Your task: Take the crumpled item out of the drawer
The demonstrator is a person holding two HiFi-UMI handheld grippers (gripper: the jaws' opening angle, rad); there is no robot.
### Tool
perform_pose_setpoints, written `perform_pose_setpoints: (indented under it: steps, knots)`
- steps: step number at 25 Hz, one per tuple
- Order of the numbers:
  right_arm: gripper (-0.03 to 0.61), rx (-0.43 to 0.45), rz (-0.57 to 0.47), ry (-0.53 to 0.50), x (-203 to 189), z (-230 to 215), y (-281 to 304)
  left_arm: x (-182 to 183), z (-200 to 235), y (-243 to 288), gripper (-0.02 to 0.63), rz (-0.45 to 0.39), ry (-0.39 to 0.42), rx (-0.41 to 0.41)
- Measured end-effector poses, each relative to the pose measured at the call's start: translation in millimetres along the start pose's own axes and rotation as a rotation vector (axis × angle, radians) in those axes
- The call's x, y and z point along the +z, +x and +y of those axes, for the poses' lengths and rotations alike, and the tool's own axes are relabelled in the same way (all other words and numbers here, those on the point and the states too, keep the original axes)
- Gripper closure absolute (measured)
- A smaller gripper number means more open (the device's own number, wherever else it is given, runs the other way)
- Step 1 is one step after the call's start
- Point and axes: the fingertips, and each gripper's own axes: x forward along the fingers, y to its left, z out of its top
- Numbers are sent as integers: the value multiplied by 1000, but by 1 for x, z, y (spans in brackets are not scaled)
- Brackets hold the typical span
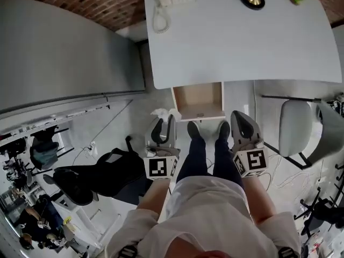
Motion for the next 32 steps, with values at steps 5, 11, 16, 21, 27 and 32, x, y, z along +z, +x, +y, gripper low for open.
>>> perform_pose_setpoints:
  steps: [5,11,16,21,27,32]
  knots:
    - [577,10,-58,-50,50,6,-14,44,3,-13,515,-41,10,1]
    - [577,1,-152,-95,115,13,-38,98,9,-33,516,-102,15,17]
    - [577,8,-205,-110,144,21,-55,150,4,-38,515,-190,29,4]
    - [577,12,-229,-114,157,31,-72,171,-4,-51,515,-228,38,-17]
    - [577,2,-274,-135,173,30,-83,173,-12,-61,515,-236,30,-29]
    - [577,-6,-297,-148,183,26,-88,166,-14,-61,515,-224,12,-33]
